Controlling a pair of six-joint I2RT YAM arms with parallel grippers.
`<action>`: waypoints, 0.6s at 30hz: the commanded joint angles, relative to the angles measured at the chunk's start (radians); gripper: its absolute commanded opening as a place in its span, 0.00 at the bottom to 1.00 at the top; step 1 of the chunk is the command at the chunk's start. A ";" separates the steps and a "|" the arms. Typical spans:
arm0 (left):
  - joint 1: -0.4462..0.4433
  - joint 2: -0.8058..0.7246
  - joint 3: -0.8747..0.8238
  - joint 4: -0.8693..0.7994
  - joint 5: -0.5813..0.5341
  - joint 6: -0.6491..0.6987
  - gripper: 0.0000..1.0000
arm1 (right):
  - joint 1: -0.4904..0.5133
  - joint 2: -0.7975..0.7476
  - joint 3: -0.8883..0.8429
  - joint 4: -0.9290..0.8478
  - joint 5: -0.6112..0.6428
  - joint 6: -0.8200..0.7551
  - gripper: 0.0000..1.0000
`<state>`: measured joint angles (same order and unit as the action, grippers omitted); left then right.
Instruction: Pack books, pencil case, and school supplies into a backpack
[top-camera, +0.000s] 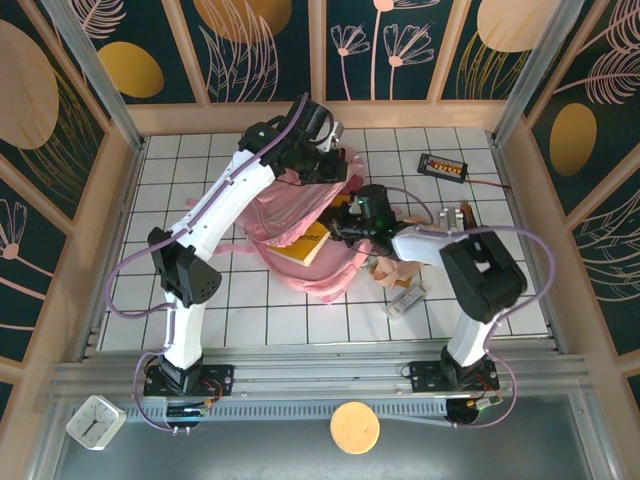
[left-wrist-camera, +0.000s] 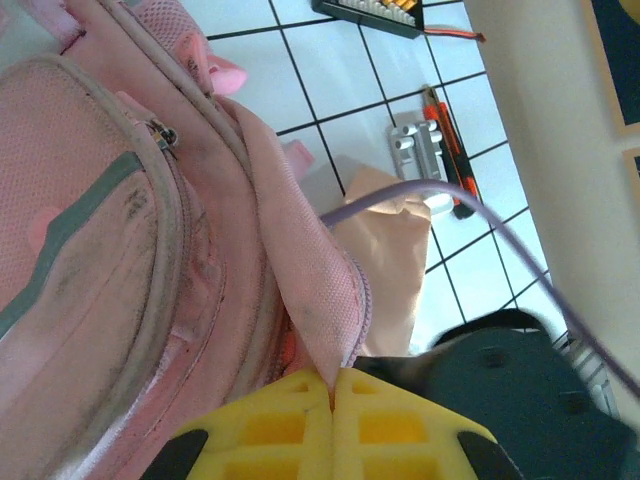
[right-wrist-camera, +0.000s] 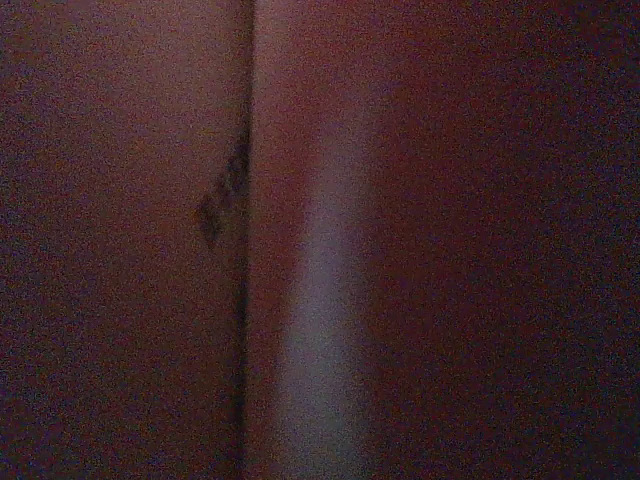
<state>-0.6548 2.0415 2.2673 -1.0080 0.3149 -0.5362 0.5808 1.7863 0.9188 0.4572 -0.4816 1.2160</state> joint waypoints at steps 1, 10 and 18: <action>-0.004 0.015 0.039 -0.017 0.052 -0.043 0.00 | 0.024 0.097 0.073 0.282 0.192 0.073 0.00; 0.020 -0.003 -0.053 0.001 0.024 -0.004 0.00 | 0.025 0.301 0.273 0.321 0.285 0.039 0.14; 0.090 0.006 -0.070 0.036 0.007 0.022 0.00 | 0.034 0.096 0.266 -0.186 0.159 -0.088 0.81</action>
<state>-0.5922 2.0613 2.2120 -0.9653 0.3336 -0.5278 0.6098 2.0270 1.1709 0.4591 -0.2798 1.2098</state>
